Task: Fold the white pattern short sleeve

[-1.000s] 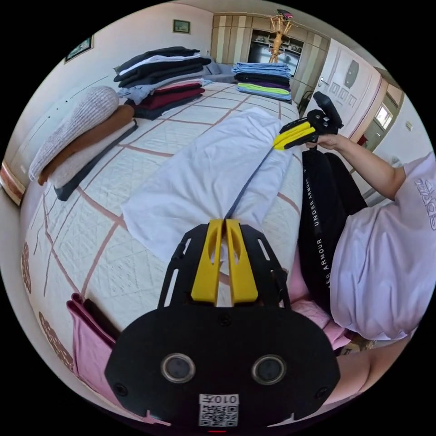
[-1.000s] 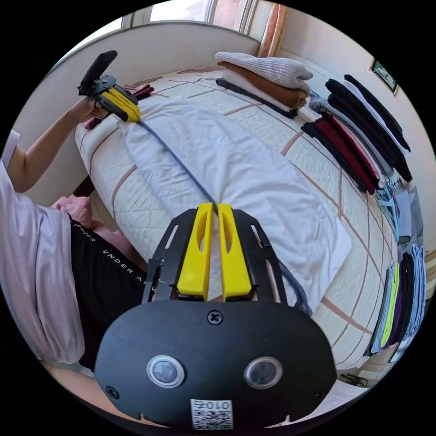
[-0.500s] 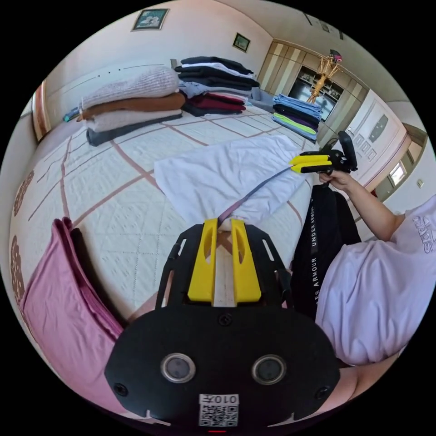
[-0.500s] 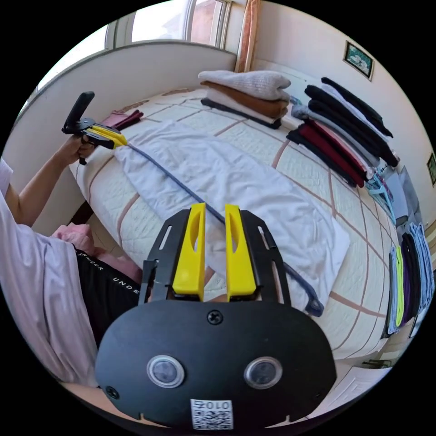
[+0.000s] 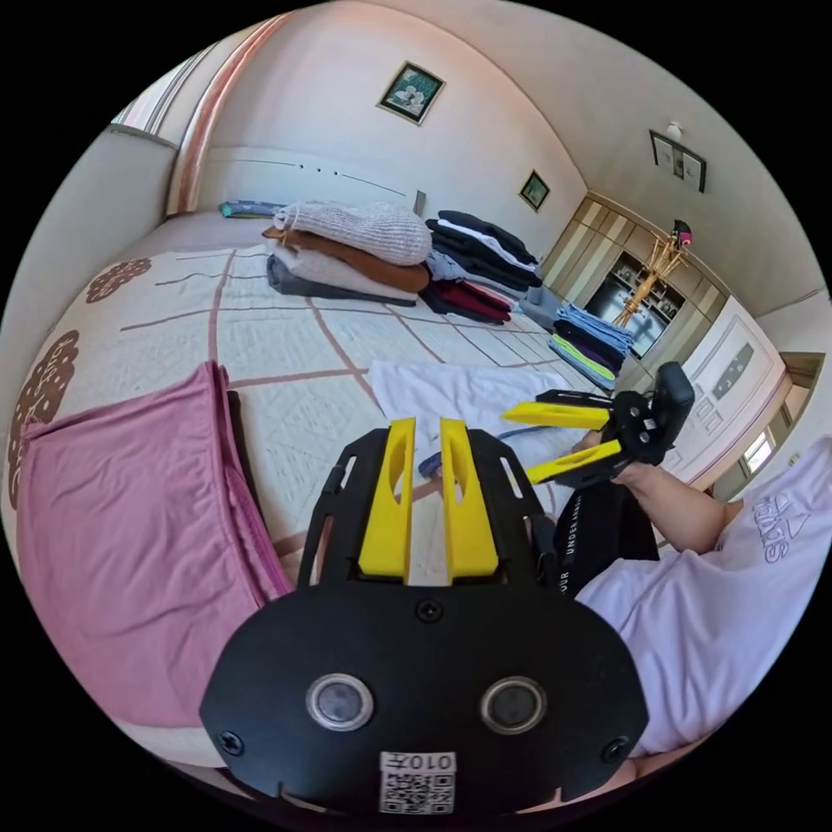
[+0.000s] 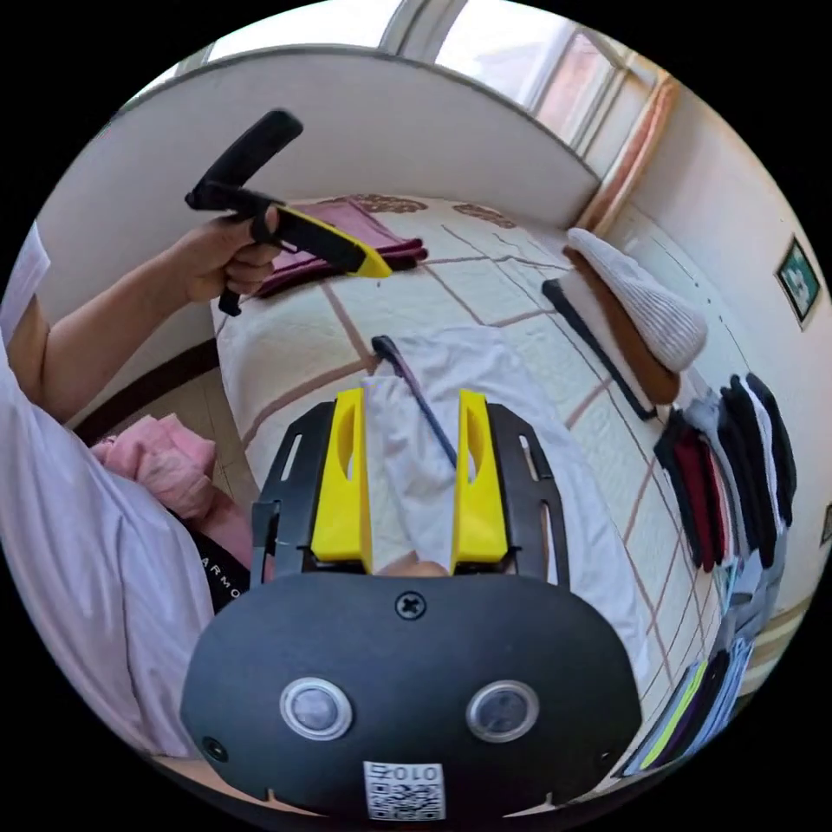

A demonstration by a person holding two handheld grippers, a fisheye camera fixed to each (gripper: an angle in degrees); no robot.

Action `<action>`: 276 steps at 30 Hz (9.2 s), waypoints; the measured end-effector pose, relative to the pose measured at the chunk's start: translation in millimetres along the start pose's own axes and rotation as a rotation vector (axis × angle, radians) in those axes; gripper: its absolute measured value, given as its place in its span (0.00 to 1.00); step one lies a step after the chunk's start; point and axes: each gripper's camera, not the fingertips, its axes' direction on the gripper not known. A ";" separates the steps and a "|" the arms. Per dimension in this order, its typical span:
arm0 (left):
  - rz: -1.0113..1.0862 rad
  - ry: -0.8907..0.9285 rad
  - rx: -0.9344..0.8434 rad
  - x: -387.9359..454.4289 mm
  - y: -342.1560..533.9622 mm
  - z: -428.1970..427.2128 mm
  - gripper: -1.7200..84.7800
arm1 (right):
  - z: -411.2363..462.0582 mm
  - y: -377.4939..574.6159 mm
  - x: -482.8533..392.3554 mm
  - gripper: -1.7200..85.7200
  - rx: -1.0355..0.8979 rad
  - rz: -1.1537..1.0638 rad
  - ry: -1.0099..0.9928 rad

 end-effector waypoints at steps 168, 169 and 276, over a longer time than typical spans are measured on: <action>0.210 0.188 -0.334 166.1 73.6 248.3 0.14 | -224.5 465.4 309.1 0.11 0.557 1.448 -0.708; 0.101 0.261 -0.330 139.7 78.2 246.3 0.15 | -226.4 464.8 310.5 0.11 0.563 1.447 -0.711; 0.106 -0.852 0.187 103.3 -13.3 -169.5 0.08 | -81.5 44.8 -33.5 0.07 0.489 0.473 0.191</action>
